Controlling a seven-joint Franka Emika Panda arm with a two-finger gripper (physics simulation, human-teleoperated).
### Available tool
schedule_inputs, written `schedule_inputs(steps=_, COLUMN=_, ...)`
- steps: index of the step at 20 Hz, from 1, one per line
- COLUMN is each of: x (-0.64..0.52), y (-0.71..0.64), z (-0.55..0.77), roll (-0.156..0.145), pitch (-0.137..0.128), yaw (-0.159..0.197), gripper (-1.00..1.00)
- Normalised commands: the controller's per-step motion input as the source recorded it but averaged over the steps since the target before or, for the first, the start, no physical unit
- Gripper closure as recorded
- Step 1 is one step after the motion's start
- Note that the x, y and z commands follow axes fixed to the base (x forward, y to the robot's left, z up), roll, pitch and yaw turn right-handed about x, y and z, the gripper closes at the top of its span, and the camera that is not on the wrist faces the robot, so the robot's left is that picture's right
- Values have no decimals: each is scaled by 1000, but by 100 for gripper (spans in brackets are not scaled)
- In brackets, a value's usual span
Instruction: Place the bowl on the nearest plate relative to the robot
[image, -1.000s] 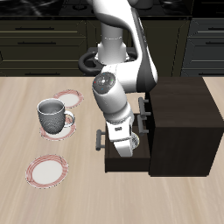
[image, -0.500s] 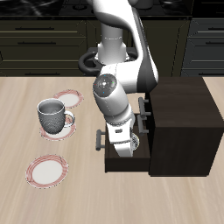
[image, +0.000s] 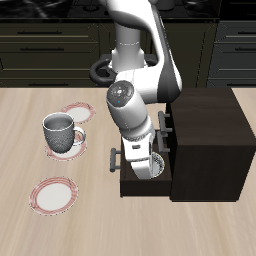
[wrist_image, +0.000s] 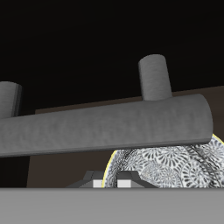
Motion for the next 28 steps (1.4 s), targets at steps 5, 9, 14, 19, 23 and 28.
schedule_inputs(steps=5, x=-27, y=12, z=178, roll=-17, pitch=-18, yaw=-59, gripper=100)
schedule_inputs(steps=9, x=-4, y=-104, z=607, roll=-48, pitch=-101, yaw=-183, gripper=100)
schedule_inputs(steps=14, x=3, y=-155, z=474, roll=-38, pitch=-74, yaw=-105, gripper=100)
schedule_inputs(steps=19, x=45, y=-239, z=408, roll=-64, pitch=-35, yaw=-181, gripper=100)
schedule_inputs(steps=23, x=-85, y=-212, z=388, roll=-60, pitch=-27, yaw=-237, gripper=100)
schedule_inputs(steps=28, x=-90, y=-56, z=313, roll=-32, pitch=61, yaw=-403, gripper=100)
